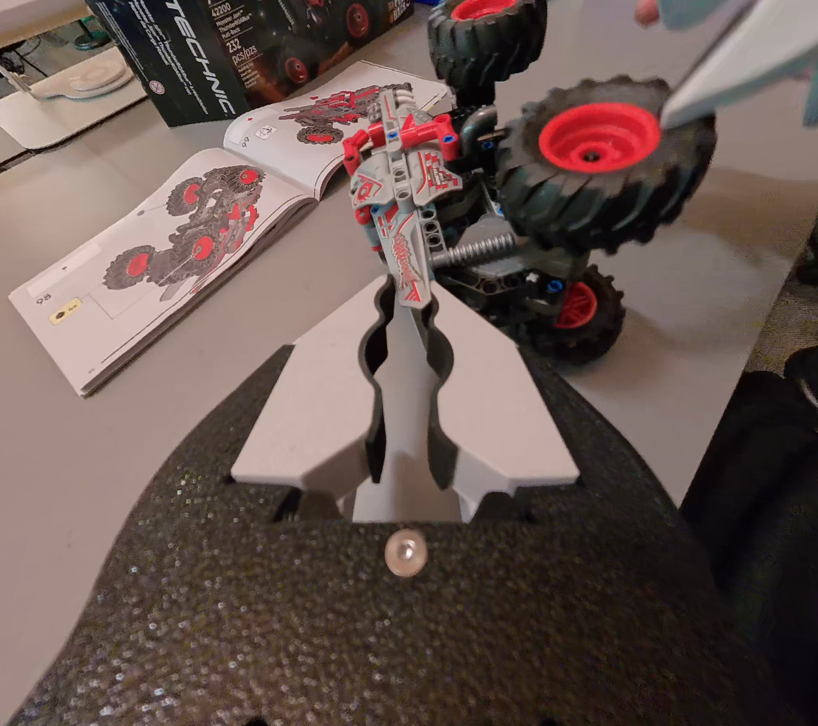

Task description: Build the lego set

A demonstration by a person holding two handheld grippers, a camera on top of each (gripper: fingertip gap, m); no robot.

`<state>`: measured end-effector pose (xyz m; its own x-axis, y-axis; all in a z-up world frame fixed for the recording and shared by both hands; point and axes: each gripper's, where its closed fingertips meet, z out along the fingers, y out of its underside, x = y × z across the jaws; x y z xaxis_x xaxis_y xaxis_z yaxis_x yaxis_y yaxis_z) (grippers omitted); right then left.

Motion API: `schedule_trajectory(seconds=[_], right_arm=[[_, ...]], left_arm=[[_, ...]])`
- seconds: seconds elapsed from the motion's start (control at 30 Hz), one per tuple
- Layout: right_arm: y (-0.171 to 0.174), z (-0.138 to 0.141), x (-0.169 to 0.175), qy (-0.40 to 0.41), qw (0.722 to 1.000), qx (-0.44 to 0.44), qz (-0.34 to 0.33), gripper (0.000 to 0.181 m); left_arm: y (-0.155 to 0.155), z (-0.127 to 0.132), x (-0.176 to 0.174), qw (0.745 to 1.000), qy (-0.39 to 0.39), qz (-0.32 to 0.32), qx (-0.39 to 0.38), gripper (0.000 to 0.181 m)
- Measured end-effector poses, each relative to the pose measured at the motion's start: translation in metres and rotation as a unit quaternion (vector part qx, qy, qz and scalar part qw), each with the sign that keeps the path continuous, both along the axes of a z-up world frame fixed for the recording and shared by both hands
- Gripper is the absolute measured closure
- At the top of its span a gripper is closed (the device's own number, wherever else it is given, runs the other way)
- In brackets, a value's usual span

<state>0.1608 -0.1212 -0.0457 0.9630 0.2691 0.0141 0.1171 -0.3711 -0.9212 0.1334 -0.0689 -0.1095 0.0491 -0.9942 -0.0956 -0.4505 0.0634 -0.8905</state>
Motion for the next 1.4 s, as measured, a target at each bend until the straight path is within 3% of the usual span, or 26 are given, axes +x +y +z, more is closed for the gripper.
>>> schedule_trajectory(seconds=[0.03, 0.13, 0.23, 0.27, 0.33, 0.37, 0.47, 0.6, 0.7, 0.8, 1.0, 1.13, 1.27, 1.3, 1.4], right_arm=[[-0.001, -0.003, -0.005, -0.005, 1.000, -0.002, -0.007, 0.105], [-0.007, -0.003, -0.033, 0.013, 1.000, 0.004, 0.027, 0.109], [-0.014, -0.004, -0.060, 0.047, 0.997, -0.015, 0.057, 0.084], [-0.019, -0.002, -0.066, 0.044, 0.996, -0.013, 0.078, 0.095], [-0.055, 0.020, -0.117, 0.134, 0.959, -0.011, 0.249, 0.121], [-0.056, 0.036, -0.123, 0.162, 0.951, 0.016, 0.262, 0.134], [-0.033, 0.039, -0.081, 0.122, 0.981, 0.051, 0.139, 0.137], [-0.018, 0.020, -0.029, 0.091, 0.995, 0.046, 0.015, 0.126], [-0.017, -0.008, -0.021, 0.037, 0.999, 0.000, -0.001, 0.113], [-0.012, -0.030, -0.021, -0.004, 1.000, -0.027, 0.001, 0.120], [-0.006, -0.037, -0.024, 0.005, 0.999, -0.031, 0.007, 0.118], [-0.008, -0.036, -0.020, 0.004, 0.999, -0.033, 0.007, 0.118], [-0.009, -0.036, -0.017, 0.003, 0.999, -0.033, 0.004, 0.121], [-0.009, -0.037, -0.017, -0.001, 0.999, -0.035, 0.005, 0.122], [-0.009, -0.039, -0.016, -0.005, 0.999, -0.038, 0.002, 0.129]], left_arm=[[0.000, 0.000, 0.001, 1.000, 0.001, 0.002, 0.005, 0.174], [0.002, 0.002, 0.003, 1.000, 0.002, 0.010, 0.014, 0.174], [0.005, 0.005, 0.005, 1.000, 0.003, 0.017, 0.023, 0.176], [0.005, 0.005, 0.005, 0.999, 0.003, 0.016, 0.027, 0.177], [0.004, 0.008, 0.006, 1.000, -0.004, 0.015, 0.023, 0.177], [0.005, 0.007, 0.006, 0.999, -0.001, 0.018, 0.027, 0.178], [-0.003, 0.009, 0.007, 1.000, -0.010, 0.001, 0.002, 0.181], [-0.006, 0.004, 0.009, 1.000, -0.006, -0.005, 0.002, 0.181], [-0.006, 0.002, 0.009, 1.000, -0.008, -0.006, -0.003, 0.181], [-0.016, 0.001, 0.010, 0.999, -0.011, -0.042, -0.010, 0.181], [-0.020, -0.003, 0.008, 0.998, -0.021, -0.058, 0.002, 0.158], [-0.029, 0.003, 0.006, 0.985, -0.048, -0.127, 0.108, 0.147], [-0.060, 0.020, -0.002, 0.923, -0.127, -0.239, 0.275, 0.136], [-0.062, 0.017, -0.001, 0.909, -0.121, -0.251, 0.309, 0.134], [-0.052, 0.003, 0.012, 0.900, -0.062, -0.240, 0.358, 0.109]])
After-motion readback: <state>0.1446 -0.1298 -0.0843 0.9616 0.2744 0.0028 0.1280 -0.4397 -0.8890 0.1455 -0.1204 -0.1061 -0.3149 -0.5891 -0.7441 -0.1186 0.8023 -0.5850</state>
